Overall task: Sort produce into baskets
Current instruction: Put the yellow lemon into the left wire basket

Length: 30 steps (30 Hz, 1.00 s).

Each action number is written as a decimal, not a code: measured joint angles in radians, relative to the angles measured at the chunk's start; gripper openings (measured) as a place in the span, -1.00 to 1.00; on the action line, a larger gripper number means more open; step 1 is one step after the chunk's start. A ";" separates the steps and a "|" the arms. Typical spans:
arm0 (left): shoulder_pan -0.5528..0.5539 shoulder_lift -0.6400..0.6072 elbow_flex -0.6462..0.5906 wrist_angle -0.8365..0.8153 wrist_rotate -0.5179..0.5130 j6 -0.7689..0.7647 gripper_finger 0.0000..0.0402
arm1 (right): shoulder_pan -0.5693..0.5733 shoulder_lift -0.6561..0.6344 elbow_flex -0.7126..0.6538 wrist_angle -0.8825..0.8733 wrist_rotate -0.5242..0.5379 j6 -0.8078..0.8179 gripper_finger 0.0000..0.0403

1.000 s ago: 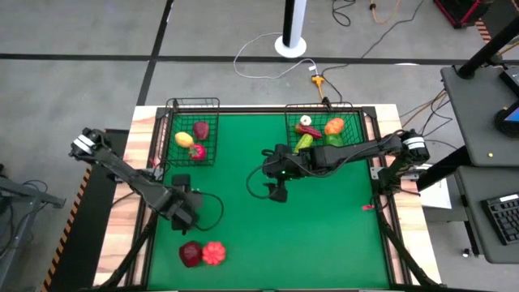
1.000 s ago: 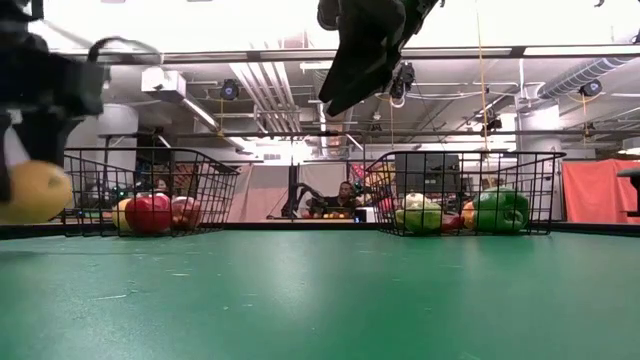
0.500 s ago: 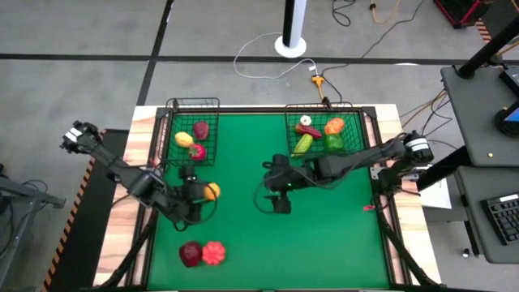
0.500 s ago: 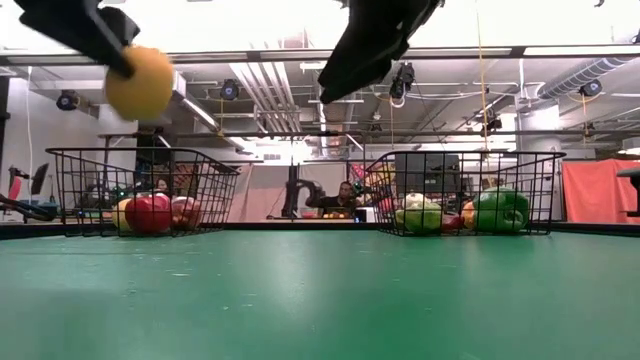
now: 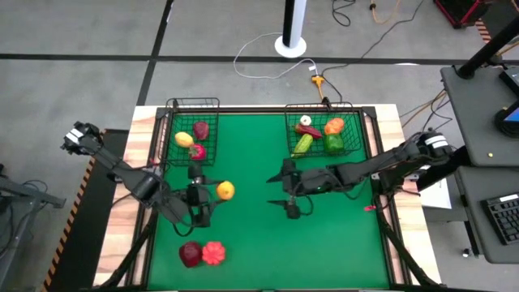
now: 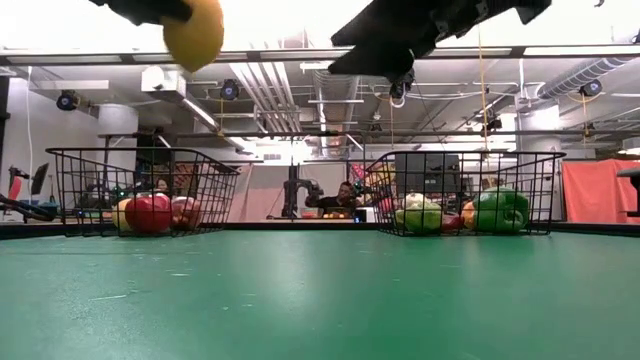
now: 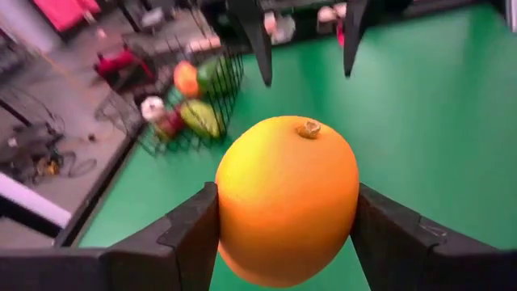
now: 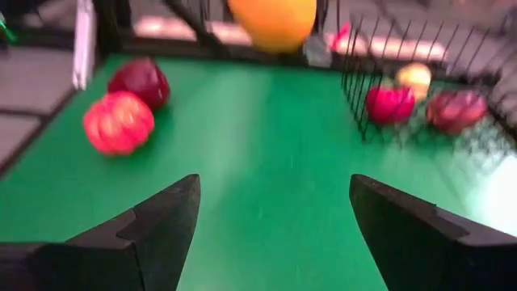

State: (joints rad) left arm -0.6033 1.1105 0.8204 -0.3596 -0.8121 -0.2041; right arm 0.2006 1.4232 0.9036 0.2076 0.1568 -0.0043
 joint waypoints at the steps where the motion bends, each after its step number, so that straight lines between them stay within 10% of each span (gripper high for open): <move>1: 0.000 0.001 -0.005 0.037 -0.013 0.023 0.09 | 0.000 -0.011 -0.023 0.045 0.000 -0.007 0.53; 17: 0.386 -0.138 -0.015 0.181 -0.183 0.059 0.09 | 0.000 -0.091 -0.082 0.156 0.000 -0.022 0.52; 30: 1.110 -0.209 -0.015 -0.108 0.533 -0.050 0.08 | 0.000 -0.091 -0.082 0.134 0.001 0.002 0.52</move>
State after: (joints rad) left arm 0.5066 0.9020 0.8055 -0.4675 -0.2789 -0.2537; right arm 0.2005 1.3323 0.8215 0.3412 0.1574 -0.0020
